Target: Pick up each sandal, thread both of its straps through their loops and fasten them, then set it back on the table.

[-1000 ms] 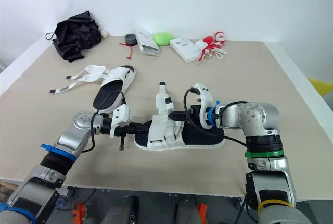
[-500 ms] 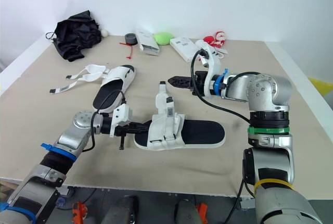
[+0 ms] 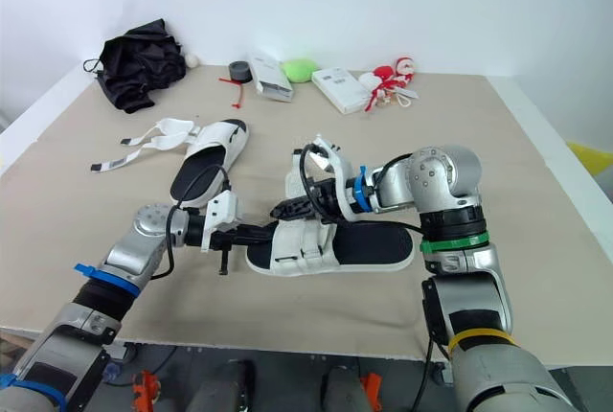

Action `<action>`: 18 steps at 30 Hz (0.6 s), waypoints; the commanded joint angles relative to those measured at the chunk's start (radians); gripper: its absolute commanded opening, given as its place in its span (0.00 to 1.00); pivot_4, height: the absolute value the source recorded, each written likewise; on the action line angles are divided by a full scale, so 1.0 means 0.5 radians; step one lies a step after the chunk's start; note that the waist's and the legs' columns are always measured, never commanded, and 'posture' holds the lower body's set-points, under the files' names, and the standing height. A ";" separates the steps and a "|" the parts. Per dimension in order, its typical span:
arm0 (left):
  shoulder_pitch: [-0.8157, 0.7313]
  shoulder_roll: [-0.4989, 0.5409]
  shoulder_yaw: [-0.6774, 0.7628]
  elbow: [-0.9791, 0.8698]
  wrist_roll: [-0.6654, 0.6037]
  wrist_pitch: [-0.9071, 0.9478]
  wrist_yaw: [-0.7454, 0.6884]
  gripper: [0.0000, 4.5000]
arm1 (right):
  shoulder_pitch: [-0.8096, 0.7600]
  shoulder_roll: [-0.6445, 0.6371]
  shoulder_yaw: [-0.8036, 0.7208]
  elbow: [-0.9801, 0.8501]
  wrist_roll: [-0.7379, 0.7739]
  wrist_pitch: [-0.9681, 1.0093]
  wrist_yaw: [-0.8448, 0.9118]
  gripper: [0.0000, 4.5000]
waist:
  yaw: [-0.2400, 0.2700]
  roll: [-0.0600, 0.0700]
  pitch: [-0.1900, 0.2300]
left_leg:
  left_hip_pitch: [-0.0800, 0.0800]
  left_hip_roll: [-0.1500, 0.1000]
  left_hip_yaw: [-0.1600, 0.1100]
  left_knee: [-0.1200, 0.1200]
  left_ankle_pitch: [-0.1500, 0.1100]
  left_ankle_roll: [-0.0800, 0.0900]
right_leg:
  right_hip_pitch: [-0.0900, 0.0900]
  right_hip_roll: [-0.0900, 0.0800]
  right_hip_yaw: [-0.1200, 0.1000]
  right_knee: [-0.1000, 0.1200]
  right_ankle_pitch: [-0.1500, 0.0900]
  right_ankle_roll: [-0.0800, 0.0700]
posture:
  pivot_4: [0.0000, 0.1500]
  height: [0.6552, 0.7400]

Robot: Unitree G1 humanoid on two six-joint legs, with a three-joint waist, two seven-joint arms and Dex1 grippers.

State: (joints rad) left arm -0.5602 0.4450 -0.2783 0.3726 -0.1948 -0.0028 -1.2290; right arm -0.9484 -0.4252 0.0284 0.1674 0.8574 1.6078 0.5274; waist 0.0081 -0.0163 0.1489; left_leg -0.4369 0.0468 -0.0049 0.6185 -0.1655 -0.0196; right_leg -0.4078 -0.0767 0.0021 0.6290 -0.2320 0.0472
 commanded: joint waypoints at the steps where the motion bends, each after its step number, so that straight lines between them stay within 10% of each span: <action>1: 0.095 0.042 -0.111 0.162 0.193 0.087 0.045 0.00 | -0.023 -0.099 0.092 0.028 -0.129 -0.099 0.054 0.74 | 0.000 0.000 0.000 | 0.000 0.000 0.000 0.000 0.000 0.000 | 0.000 0.000 0.000 0.000 0.000 0.000 | 1.00 0.98; 18: 0.093 0.041 -0.100 0.169 0.194 0.087 0.061 0.00 | -0.332 -0.009 0.247 0.725 -0.536 -0.596 0.306 0.74 | -0.002 0.000 0.000 | 0.001 0.000 0.000 0.000 0.000 0.000 | -0.001 0.001 -0.001 0.000 0.001 -0.001 | 1.00 0.98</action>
State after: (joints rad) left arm -0.5589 0.4456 -0.2765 0.3706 -0.1942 -0.0022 -1.2263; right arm -1.0728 -0.4547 0.1234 0.4568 0.6414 1.3849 0.6449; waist 0.0073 -0.0161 0.1489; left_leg -0.4366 0.0467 -0.0050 0.6185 -0.1655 -0.0196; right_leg -0.4083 -0.0763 0.0017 0.6291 -0.2318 0.0468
